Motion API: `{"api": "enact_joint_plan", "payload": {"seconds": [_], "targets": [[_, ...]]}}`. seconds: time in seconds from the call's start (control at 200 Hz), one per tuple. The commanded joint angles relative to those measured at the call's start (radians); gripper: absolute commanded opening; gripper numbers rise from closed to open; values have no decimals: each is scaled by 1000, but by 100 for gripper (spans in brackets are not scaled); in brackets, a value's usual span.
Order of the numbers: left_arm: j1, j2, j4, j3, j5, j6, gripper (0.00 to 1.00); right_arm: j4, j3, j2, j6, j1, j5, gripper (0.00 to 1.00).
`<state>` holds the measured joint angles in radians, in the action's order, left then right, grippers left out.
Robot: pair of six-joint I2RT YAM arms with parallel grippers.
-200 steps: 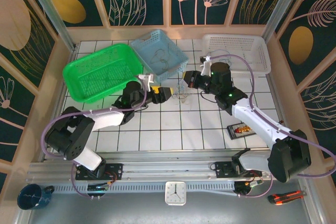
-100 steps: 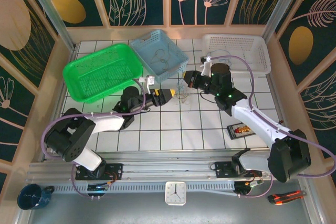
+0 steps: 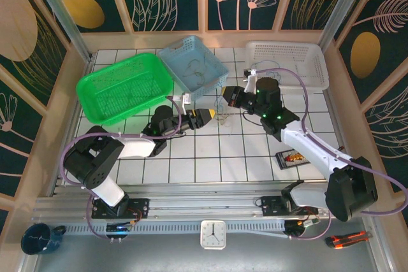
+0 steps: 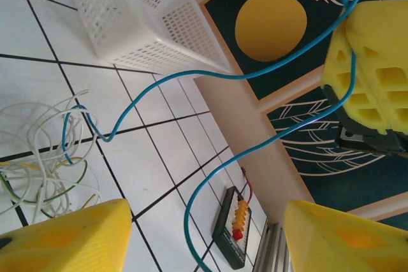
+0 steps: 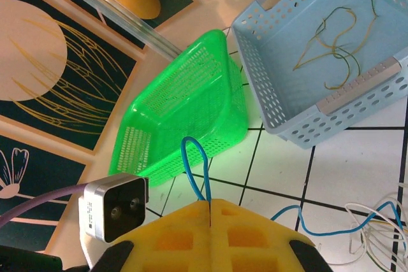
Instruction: Untangle the cables
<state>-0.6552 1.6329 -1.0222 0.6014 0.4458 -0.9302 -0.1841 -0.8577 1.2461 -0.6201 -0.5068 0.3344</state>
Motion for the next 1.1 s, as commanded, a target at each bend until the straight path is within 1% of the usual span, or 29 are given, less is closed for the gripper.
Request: {"api": "enact_joint_plan", "payload": {"seconds": [0.0,0.1,0.14,0.195,0.33,0.435,0.535,0.731,0.771,0.876,1.031,1.076,1.096], "targets": [[-9,15,-70,27,18,-10,58,-37,11,-4,-11,-8,-5,0],[-11,18,-80,26,19,-15,50,-40,12,-2,-12,-7,-5,0],[-13,19,-84,25,20,-18,49,-41,14,-1,-12,-7,-5,0],[-15,22,-91,22,22,-22,49,-44,16,0,-14,-7,-5,0],[-20,25,-91,13,16,-20,55,-47,16,0,-15,-7,-5,0],[-21,28,-94,8,16,-21,57,-44,13,0,-13,-8,-5,0],[-22,31,-98,6,16,-24,56,-45,13,1,-12,-7,-6,0],[-29,36,-102,5,22,-22,48,-47,14,4,-12,-6,-8,0],[-28,36,-104,5,22,-21,45,-46,15,5,-12,-6,-9,0],[-31,36,-108,3,23,-24,34,-49,18,9,-11,-6,-11,0],[-31,29,-111,1,22,-27,10,-52,27,15,-12,-4,-15,0],[-32,24,-109,0,21,-28,0,-55,31,17,-12,-3,-18,0],[-32,21,-108,0,21,-28,0,-56,34,16,-11,-2,-19,0]]}}
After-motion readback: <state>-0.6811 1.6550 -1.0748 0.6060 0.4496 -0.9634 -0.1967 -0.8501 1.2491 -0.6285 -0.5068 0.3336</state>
